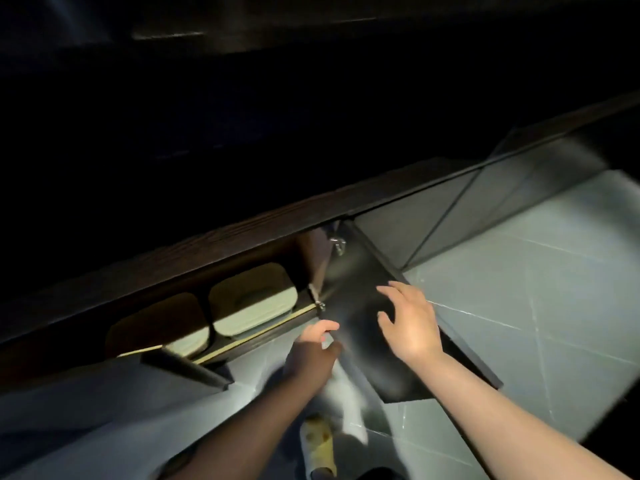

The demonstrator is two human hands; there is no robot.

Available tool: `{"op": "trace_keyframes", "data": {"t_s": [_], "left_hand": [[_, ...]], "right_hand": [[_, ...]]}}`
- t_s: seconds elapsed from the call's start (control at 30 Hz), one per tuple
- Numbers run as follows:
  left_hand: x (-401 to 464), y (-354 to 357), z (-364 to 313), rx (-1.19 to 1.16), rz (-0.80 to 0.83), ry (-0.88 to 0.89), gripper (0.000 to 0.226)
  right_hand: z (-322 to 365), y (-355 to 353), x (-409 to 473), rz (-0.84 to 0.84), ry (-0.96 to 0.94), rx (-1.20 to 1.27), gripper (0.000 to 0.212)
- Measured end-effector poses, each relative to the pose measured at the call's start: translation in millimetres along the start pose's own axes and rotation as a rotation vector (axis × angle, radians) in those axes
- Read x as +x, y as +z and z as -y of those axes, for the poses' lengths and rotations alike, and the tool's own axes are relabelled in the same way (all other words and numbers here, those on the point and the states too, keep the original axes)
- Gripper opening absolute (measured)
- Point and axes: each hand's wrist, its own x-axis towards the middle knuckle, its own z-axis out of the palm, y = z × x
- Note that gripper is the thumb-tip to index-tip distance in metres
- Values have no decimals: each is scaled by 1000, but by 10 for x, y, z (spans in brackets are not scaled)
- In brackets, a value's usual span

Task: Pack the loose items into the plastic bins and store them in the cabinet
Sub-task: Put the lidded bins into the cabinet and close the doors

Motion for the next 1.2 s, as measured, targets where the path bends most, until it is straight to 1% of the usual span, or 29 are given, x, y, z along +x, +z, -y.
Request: {"op": "trace_keyframes", "data": {"t_s": [0.07,0.1,0.17,0.23,0.3,0.4,0.47,0.53,0.67,0.77,0.83,0.87,0.97,1.0,1.07,1.1,1.13,1.2], "left_hand": [[126,252,-164,152,111,69,30],[171,377,-227,205,159,101,31],[213,590,-302,273,240,144,32],[200,738,-298,313,306,164,34],[146,819,-220,320,340,160,35],[14,817,-41,314,373,152,37],[-78,765,93,315,399,156,42],[-178,688,245,296,412,153,48],[-406,386,587,271,427,125,60],[-569,50,835,251,389,123,66],[-684,-205,986,222,348,125,62],[-743,-333,1055,209,320,124,60],[-857,-707,1214,84,199,109,47],[-867,-829,1257,22,134,95,45],[-843,-1101,1321,-39,2,55,39],[-810,-1249,1349,0,-55,40,34],[-768,-1368,1376,52,-88,25,31],[-659,-1609,1462,114,-124,20,26]], "right_hand": [[-344,-87,-59,-31,140,-66,56],[-493,-95,-92,-21,199,-84,60],[-721,-71,-160,53,313,-93,63],[-848,-8,-233,125,389,-53,61],[-879,63,-320,132,402,-14,58],[-780,181,-451,55,374,-38,55],[-621,242,-536,36,377,-56,48],[-434,304,-633,45,400,-60,34],[45,492,-847,92,381,-26,32],[493,666,-938,117,404,-5,30],[817,789,-984,132,399,50,32],[971,852,-1003,145,389,91,37],[1442,1073,-1045,144,343,336,61],[1606,1146,-1077,127,315,424,64],[1875,1294,-1151,101,252,541,60],[1974,1376,-1166,96,199,519,61],[2029,1450,-1175,94,150,447,63],[2164,1575,-1115,61,105,331,68]]}}
